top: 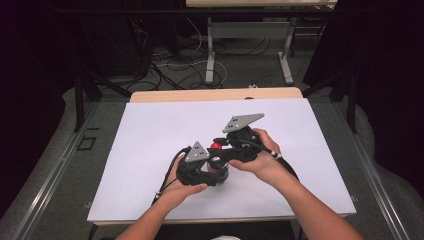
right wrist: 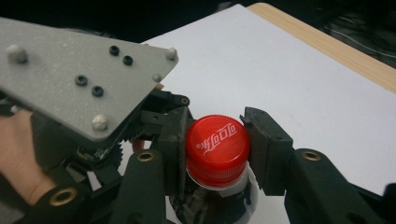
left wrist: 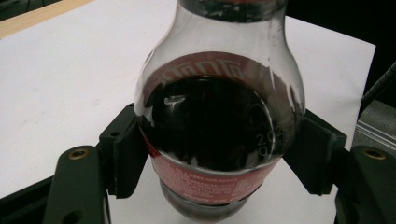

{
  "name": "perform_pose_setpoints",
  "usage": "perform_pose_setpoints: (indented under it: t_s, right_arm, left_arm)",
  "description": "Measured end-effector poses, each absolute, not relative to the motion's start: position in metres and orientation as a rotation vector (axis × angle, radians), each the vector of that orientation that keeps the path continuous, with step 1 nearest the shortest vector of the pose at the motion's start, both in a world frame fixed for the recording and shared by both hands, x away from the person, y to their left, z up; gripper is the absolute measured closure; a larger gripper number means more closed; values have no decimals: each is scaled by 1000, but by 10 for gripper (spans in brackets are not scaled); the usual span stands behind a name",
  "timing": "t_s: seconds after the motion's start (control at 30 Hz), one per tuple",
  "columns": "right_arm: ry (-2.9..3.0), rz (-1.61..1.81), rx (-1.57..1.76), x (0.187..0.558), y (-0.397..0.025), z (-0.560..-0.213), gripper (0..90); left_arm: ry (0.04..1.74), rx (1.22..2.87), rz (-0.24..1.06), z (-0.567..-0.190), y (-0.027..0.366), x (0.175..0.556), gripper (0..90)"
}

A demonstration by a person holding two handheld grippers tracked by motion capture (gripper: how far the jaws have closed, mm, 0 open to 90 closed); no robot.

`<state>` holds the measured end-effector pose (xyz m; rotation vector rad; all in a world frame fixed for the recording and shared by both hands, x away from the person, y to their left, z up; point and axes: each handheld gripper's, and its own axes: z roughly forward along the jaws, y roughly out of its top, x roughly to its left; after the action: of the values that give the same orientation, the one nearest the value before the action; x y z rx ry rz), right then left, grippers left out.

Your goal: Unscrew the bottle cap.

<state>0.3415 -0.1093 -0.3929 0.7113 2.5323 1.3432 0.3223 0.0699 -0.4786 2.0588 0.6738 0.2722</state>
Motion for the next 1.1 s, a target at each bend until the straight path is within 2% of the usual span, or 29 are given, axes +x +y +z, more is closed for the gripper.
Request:
perform_pose_setpoints:
  t_s: [0.1,0.23,0.33,0.37,0.6,0.63,0.7,0.8,0.87,1.1]
  right_arm:
    - [2614,1377,500,352,-114,-393,614]
    - [2657,1389,400,359,-118,-394,606]
    - [2602,1433,529,357,-118,-394,426]
    - [2588,1434,585,355,-118,-393,420]
    - [2458,1385,829,340,-115,-390,440]
    - [2402,1371,903,335,-114,-388,479]
    - [2379,1383,945,331,-111,-388,499]
    - [2371,1364,962,329,-108,-389,530]
    - [2381,1338,962,329,-104,-391,583]
    - [2443,1376,876,336,-101,-394,580]
  left_arm:
    - [661,2064,264,-479,70,322,304]
    - [657,2063,258,-480,69,322,304]
    - [660,2059,270,-480,70,323,304]
    - [671,2064,268,-479,71,323,304]
    - [691,2055,281,-479,72,324,304]
    - [695,2053,283,-479,72,324,304]
    - [696,2058,291,-479,72,324,304]
    - [700,2064,276,-478,73,324,304]
    - [694,2066,272,-478,72,324,304]
    - [692,2054,295,-479,71,323,304]
